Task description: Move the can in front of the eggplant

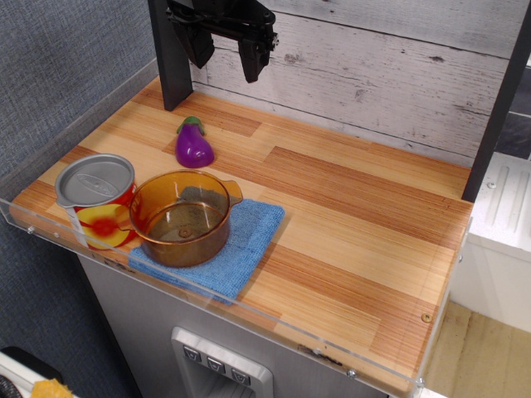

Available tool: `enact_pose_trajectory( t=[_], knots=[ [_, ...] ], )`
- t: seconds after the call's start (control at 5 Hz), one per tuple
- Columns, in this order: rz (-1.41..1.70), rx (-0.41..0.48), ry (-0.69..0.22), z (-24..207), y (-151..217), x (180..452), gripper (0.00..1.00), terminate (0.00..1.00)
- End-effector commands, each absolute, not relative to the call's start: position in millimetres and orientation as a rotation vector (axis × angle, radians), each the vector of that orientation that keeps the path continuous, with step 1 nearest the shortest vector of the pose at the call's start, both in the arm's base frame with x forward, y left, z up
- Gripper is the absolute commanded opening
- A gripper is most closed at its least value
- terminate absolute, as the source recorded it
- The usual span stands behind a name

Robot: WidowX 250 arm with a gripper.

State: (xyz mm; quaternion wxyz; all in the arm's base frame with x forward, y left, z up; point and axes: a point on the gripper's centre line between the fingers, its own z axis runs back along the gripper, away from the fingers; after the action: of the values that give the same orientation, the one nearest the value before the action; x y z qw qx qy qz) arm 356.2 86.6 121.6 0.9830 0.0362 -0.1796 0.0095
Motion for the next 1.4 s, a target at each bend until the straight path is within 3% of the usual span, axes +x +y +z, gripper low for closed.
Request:
enact_pose_trajectory(
  t=[0.0, 0.4, 0.6, 1.2],
  knots=[
    [0.019, 0.073, -0.361, 121.6, 86.6, 356.2, 1.00, 0.00],
    [0.059, 0.087, -0.347, 147.1, 93.7, 302.0, 1.00, 0.00],
    [0.075, 0.124, -0.290, 154.6, 102.2, 267.5, 1.00, 0.00],
    [0.198, 0.174, -0.129, 101.4, 146.2, 182.4, 1.00, 0.00]
  ],
)
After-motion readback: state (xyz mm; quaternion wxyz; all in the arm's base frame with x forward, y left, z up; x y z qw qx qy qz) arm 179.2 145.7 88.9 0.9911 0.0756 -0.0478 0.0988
